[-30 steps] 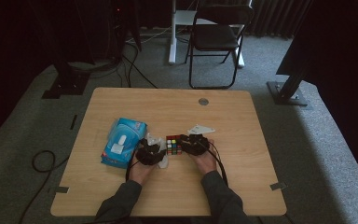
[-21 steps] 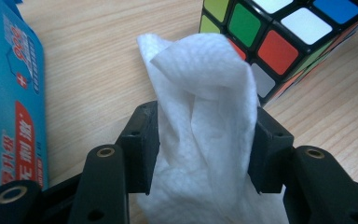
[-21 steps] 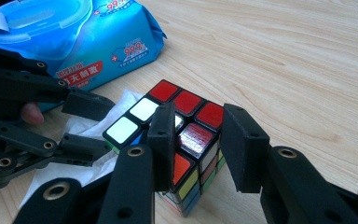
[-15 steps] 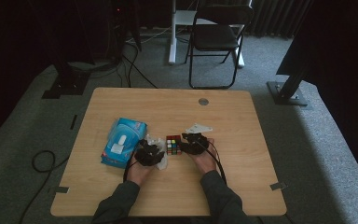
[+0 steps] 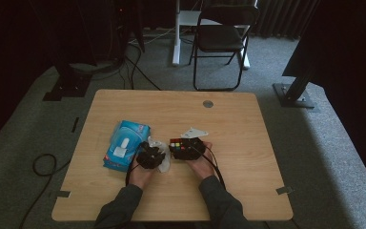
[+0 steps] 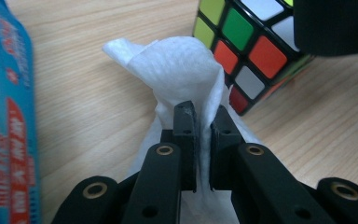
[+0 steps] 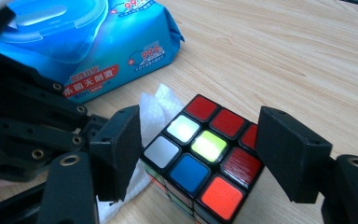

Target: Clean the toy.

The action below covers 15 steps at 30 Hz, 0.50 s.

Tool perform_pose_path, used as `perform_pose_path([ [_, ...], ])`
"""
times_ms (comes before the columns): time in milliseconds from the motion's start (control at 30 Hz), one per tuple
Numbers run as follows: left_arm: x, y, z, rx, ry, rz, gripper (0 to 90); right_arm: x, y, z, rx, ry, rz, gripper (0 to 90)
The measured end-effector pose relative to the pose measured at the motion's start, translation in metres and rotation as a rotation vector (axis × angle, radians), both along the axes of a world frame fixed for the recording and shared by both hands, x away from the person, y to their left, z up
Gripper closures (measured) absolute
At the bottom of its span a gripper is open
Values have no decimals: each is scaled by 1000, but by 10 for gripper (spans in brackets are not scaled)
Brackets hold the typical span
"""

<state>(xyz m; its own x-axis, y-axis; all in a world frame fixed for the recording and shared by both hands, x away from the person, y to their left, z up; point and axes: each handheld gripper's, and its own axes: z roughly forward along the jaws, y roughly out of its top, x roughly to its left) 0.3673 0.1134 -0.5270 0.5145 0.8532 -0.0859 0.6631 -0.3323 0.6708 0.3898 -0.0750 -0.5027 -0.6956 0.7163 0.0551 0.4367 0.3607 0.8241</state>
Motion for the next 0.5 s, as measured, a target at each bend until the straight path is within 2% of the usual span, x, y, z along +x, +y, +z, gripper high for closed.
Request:
perform_pose_path([
  [133,2,3,3,-3,-5,10,844,-1,1,0,-52,-23,-8,288],
  [333,5,3,4,-14,-5,21,844,0,-8,0,-47,-16,-23,267],
  [500,5,1,7,-14,-13,15,844,-1,-16,1,-64,-17,-28,256],
])
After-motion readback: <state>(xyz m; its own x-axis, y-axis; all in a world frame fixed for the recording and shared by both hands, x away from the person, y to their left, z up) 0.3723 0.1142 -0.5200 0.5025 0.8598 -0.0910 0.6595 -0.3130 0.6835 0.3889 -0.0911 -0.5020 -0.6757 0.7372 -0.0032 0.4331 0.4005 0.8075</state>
